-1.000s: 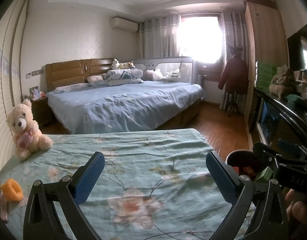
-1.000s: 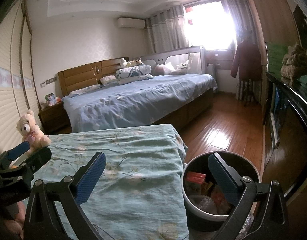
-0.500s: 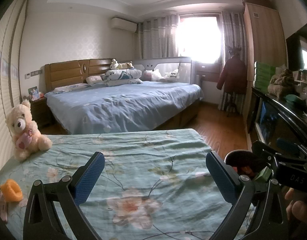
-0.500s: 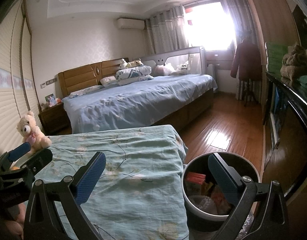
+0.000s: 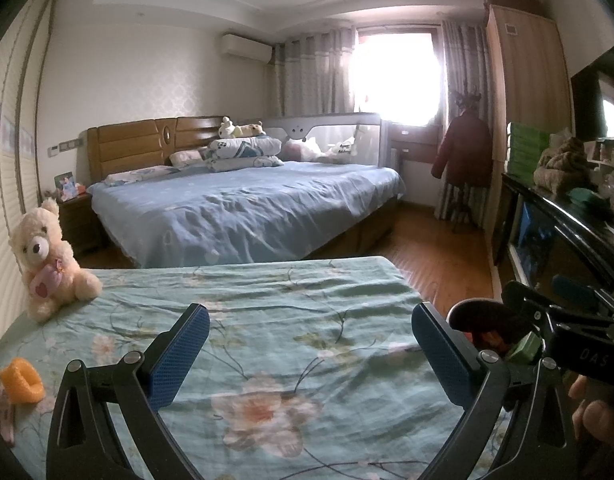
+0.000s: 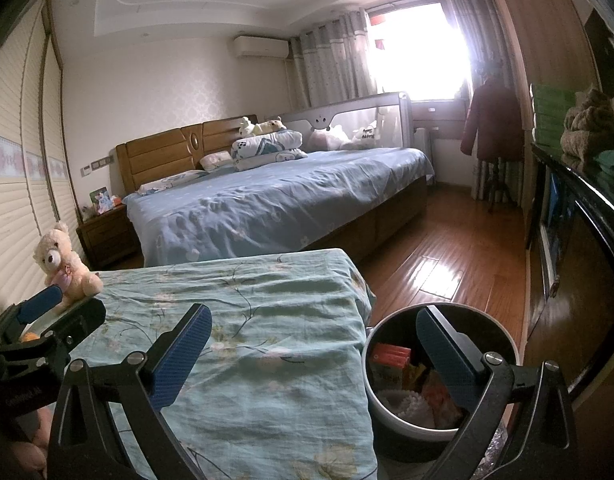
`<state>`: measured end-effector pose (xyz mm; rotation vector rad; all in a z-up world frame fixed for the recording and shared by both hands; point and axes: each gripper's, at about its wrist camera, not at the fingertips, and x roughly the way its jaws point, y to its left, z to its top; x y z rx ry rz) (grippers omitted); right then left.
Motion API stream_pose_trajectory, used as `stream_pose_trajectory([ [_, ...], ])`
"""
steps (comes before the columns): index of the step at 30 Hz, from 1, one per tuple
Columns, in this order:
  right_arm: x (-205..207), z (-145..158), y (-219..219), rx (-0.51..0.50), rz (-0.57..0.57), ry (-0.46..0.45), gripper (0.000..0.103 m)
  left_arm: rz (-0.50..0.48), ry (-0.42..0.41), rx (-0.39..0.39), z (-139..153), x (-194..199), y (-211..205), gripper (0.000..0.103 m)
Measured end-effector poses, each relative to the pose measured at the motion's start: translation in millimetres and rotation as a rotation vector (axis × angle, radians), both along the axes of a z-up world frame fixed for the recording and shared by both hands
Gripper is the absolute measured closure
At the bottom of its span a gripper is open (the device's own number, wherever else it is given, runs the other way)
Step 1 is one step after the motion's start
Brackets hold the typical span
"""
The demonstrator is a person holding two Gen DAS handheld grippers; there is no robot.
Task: Collect trash
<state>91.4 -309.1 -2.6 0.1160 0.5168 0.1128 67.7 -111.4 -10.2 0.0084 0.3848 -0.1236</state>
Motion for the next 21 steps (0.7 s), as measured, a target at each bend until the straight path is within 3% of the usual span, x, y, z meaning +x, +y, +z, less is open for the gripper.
stream_pose_trajectory([
  [21,-0.8,0.3,1.0,0.001,0.002,0.002,0.000,-0.003,0.003,-0.001,-0.9,0.6,0.7,0.001],
])
